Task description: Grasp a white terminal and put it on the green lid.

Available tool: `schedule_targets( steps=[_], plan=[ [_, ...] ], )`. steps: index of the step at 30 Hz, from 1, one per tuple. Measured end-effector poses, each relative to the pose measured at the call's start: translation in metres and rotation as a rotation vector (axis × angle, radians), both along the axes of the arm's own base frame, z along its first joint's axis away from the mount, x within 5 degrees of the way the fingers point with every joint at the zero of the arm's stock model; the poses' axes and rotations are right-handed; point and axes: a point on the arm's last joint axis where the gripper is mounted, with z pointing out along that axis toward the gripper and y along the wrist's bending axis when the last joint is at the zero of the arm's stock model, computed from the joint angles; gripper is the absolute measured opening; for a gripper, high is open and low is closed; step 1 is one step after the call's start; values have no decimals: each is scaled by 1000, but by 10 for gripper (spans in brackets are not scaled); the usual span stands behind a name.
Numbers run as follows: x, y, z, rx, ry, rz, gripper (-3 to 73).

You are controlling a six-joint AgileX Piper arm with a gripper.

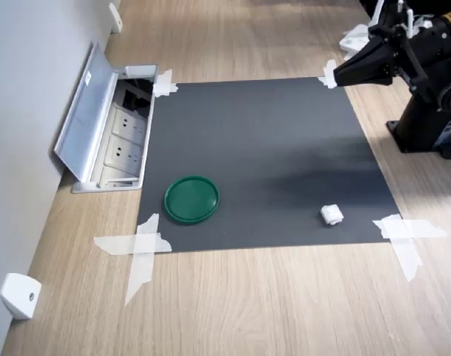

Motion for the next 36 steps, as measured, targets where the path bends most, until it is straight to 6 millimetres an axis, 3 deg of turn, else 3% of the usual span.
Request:
schedule_targets(
  steps=[22,28,36],
  plan=[
    [1,1,7,-5,52,8,-8],
    [15,1,32,-24,185,17,-8],
    [51,-1,83,-108,339,20,-8]
  ],
)
